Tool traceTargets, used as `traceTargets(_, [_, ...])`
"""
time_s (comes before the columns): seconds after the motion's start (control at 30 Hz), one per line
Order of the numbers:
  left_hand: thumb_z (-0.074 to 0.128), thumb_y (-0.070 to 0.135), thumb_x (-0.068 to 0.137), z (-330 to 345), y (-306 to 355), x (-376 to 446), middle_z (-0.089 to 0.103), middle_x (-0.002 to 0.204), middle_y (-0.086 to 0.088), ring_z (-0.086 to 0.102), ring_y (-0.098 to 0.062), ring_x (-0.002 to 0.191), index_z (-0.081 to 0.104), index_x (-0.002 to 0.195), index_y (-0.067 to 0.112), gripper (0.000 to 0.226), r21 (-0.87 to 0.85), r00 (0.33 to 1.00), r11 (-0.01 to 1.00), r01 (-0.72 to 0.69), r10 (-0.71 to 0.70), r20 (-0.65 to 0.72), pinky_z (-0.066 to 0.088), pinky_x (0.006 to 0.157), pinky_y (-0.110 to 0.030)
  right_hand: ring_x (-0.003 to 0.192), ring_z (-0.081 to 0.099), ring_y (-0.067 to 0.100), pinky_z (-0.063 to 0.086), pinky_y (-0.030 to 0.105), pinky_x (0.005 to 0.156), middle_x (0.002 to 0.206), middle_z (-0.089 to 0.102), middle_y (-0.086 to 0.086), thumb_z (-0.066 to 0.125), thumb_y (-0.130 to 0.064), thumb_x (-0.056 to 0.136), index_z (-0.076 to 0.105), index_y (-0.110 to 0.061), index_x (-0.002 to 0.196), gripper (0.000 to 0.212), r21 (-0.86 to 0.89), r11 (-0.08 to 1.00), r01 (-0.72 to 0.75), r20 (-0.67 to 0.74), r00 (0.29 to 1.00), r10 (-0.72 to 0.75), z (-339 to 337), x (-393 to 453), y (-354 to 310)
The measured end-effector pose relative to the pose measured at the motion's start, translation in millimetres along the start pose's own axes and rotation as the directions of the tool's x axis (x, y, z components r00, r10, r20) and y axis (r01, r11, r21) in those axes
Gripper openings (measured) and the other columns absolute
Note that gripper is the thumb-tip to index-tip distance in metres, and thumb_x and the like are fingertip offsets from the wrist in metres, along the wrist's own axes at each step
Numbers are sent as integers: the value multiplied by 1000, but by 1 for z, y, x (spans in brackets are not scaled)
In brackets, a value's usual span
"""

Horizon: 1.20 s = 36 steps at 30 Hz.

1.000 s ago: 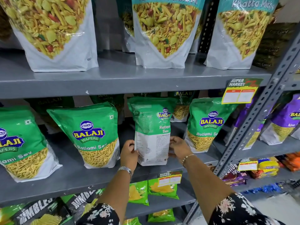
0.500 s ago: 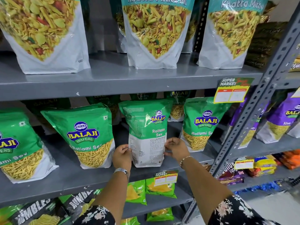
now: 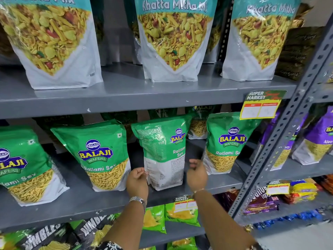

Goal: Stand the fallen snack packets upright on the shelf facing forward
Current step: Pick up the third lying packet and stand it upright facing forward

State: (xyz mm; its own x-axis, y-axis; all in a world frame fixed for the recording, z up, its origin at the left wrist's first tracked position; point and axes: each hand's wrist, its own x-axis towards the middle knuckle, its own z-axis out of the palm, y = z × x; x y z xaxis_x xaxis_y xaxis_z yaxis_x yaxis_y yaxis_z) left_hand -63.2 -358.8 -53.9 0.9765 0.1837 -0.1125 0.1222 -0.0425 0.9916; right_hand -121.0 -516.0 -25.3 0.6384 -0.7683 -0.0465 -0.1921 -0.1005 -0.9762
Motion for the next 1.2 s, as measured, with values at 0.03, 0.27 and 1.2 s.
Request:
traceTargets(0.03, [57, -1, 84, -1, 1, -2, 69, 102, -21, 65, -34, 97, 65, 94, -1, 13, 4, 1000, 1000, -3, 3, 2, 52, 86, -39, 85, 54, 26, 41, 25, 71, 99, 62, 17, 47, 11, 80, 57, -4, 99, 27, -64, 997, 44, -52, 997, -48, 2, -15, 4])
traceTargets(0.27, [44, -12, 76, -3, 2, -17, 70, 97, -13, 65, -33, 94, 63, 82, 18, 35, 58, 998, 997, -50, 48, 35, 50, 74, -33, 98, 48, 23, 44, 31, 87, 110, 39, 0, 75, -22, 66, 41, -19, 112, 57, -182, 954, 239, 106, 969, -222, 42, -83, 19])
traceTargets(1.2, [36, -2, 93, 20, 60, 6, 48, 141, -7, 48, -19, 116, 42, 137, 14, 47, -29, 874, 985, 173, -140, 465, 34, 92, -32, 109, 52, 21, 47, 24, 92, 125, 58, 7, 63, 3, 83, 41, -4, 137, 59, -428, 903, 42, 567, 790, 232, -25, 56, -10])
